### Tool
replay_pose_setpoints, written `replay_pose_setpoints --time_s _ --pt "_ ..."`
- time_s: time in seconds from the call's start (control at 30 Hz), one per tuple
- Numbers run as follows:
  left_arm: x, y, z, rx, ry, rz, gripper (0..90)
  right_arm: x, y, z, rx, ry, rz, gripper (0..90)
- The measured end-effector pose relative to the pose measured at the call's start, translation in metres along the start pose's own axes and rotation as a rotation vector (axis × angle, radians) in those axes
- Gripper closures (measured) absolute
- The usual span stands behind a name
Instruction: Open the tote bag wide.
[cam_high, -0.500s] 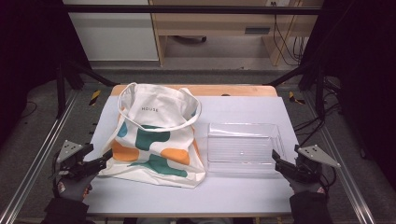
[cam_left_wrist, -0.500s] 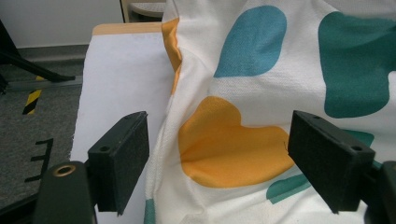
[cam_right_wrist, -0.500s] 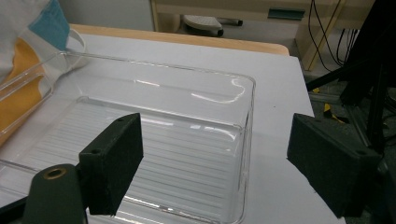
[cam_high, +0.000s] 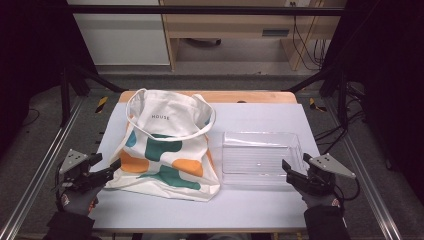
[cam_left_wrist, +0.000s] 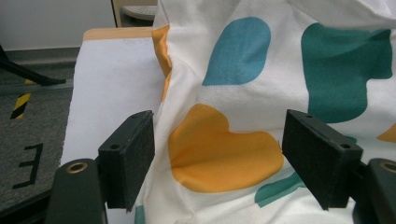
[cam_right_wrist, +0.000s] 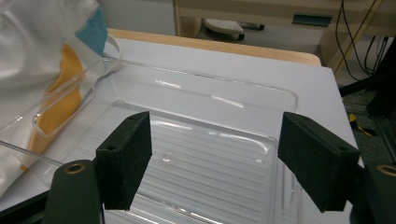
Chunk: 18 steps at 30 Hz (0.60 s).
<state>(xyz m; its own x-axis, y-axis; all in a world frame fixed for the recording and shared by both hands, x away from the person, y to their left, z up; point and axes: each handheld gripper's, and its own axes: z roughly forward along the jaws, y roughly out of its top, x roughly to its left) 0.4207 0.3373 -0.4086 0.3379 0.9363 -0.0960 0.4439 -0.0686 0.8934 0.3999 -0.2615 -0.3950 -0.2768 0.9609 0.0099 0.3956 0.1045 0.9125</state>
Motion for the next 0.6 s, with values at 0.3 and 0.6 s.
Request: replay_pose_setpoints --time_s 0.3,0.6 --pt "-0.007 0.012 -0.001 -0.019 -0.035 0.006 27.6 0.019 0.013 0.009 0.001 0.047 -0.026 28.3" --pt "-0.012 0.022 0.002 -0.015 -0.048 0.011 33.9 0.044 0.034 0.021 -0.009 0.097 -0.058 31.7"
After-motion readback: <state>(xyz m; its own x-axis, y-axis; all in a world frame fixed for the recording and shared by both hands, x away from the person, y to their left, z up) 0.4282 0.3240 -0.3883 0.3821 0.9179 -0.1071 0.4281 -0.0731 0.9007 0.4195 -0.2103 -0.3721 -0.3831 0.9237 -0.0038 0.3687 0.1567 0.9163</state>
